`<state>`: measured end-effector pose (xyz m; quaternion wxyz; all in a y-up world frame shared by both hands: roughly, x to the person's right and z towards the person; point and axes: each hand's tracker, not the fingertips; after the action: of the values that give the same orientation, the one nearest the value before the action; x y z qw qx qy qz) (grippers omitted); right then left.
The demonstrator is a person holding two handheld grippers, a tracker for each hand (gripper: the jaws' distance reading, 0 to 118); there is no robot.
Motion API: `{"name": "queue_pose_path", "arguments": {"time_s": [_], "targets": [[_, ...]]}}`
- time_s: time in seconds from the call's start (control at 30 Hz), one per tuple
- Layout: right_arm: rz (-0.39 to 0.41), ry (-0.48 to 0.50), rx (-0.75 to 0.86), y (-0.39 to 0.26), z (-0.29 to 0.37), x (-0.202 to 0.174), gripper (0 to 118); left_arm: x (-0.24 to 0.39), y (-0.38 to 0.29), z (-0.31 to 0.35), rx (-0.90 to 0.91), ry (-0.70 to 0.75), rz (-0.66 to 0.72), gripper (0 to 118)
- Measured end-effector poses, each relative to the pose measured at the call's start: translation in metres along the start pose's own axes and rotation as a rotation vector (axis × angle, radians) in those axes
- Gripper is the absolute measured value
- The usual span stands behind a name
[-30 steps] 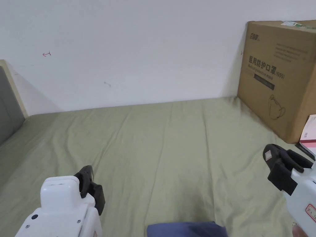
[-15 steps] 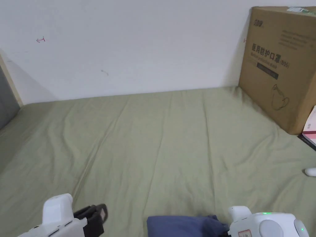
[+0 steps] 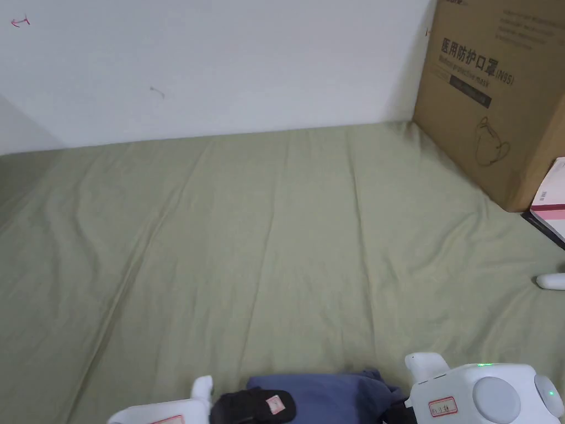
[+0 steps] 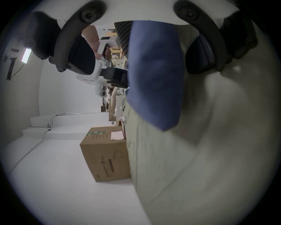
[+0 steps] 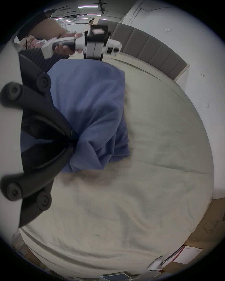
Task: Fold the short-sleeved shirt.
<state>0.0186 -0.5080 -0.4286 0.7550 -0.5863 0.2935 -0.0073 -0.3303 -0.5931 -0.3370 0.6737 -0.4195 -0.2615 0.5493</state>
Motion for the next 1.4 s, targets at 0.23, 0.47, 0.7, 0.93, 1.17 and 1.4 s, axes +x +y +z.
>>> {"name": "queue_pose_path", "arguments": {"time_s": [0.23, 0.47, 0.7, 0.93, 1.17, 1.4], "targets": [[-0.03, 0.014, 0.01, -0.003, -0.003, 0.006, 3, -0.002, -0.014, -0.032, 0.053, 0.236, -0.103, 28], [-0.011, 0.142, 0.145, -0.008, 0.036, -0.003, 3, 0.051, -0.008, 0.007, 0.058, 0.22, -0.258, 28], [0.033, 0.154, 0.278, 0.008, 0.093, -0.038, 3, 0.097, 0.041, 0.173, 0.179, 0.38, -0.327, 28], [0.074, 0.141, 0.263, 0.009, 0.099, -0.075, 3, 0.09, 0.068, 0.324, 0.176, 0.722, -0.269, 29], [0.142, 0.074, 0.227, 0.017, 0.099, -0.093, 3, 0.049, 0.086, 0.409, 0.169, 1.09, -0.234, 35], [0.053, 0.108, 0.23, 0.026, 0.094, -0.091, 3, 0.018, 0.091, 0.441, 0.189, 1.438, -0.258, 97]]}}
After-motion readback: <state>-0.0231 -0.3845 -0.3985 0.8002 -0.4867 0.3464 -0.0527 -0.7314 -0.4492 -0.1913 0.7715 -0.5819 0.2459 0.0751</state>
